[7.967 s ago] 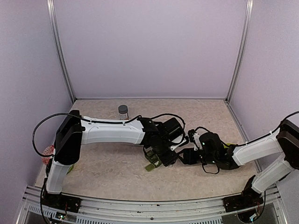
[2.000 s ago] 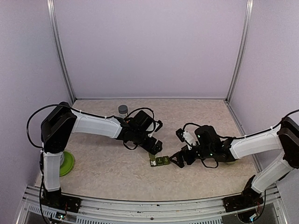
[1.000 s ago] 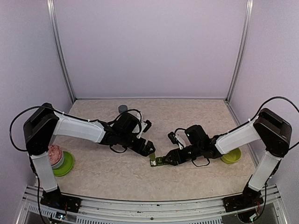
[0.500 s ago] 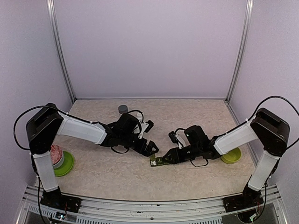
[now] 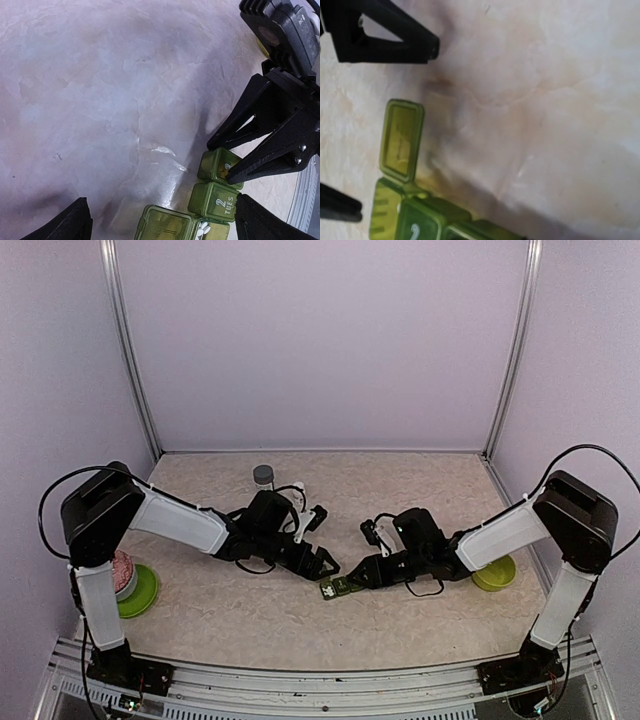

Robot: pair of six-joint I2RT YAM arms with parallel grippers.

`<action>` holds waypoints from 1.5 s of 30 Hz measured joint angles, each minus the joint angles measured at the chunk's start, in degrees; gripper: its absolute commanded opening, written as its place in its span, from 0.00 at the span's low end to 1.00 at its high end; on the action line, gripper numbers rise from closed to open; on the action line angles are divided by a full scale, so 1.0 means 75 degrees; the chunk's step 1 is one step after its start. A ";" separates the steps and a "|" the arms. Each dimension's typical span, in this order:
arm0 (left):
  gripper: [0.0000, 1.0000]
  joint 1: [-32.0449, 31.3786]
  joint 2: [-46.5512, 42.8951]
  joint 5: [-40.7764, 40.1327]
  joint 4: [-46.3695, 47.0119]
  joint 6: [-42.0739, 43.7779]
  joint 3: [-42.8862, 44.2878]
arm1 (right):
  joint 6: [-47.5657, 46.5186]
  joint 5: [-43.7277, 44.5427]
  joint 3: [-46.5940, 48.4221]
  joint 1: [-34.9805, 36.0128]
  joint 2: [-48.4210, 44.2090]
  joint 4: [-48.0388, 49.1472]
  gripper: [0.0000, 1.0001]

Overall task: Sort the pills into containers
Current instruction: Hold the pill container at the center of the board, then close the lid of the pill container.

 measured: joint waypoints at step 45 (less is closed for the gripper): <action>0.83 -0.0510 -0.0842 0.2256 0.2031 -0.0227 -0.1390 | 0.0003 0.0035 0.0111 0.0032 0.0105 0.0000 0.34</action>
